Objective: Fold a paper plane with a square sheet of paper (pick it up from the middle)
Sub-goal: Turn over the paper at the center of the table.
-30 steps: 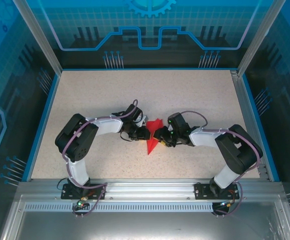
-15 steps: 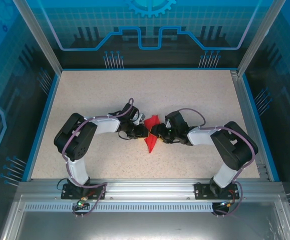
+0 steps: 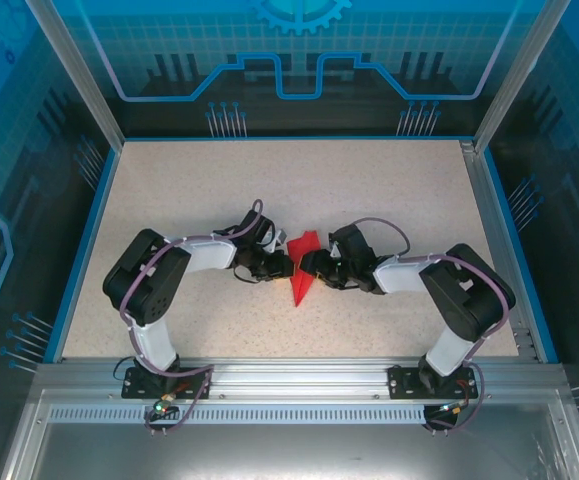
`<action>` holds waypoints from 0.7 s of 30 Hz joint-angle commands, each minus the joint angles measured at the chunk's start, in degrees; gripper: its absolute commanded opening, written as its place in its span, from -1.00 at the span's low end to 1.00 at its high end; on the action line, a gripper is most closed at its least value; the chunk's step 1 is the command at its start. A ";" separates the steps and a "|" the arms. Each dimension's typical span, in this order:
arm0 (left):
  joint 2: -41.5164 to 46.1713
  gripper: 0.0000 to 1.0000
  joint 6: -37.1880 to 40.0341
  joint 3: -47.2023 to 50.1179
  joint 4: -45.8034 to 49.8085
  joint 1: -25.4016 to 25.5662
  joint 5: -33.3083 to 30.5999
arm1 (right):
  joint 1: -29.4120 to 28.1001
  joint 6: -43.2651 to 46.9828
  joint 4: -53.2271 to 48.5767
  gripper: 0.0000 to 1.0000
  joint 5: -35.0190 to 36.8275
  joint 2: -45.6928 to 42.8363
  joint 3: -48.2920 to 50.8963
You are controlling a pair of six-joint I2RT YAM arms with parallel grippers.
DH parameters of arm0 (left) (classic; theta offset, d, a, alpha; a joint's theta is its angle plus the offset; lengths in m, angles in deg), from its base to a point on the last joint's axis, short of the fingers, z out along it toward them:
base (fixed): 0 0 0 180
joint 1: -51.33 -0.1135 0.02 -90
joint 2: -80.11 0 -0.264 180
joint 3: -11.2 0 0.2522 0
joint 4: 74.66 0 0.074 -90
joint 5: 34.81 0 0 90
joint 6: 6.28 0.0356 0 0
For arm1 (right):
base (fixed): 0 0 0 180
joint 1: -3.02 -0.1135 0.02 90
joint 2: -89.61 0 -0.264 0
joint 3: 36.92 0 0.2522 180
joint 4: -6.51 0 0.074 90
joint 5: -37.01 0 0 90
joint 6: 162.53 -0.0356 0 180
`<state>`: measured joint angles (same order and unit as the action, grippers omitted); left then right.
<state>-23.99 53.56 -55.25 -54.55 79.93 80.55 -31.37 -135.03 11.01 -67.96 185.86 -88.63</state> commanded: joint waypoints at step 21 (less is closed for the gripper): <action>3.50 -0.55 -1.67 2.49 -0.42 -0.41 -0.35 | -3.69 3.05 2.77 -0.11 3.78 -0.06 -0.68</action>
<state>-21.12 52.19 -53.17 -55.25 79.93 79.85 -34.30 -134.16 14.11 -63.13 184.79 -87.47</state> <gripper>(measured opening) 0.227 0.443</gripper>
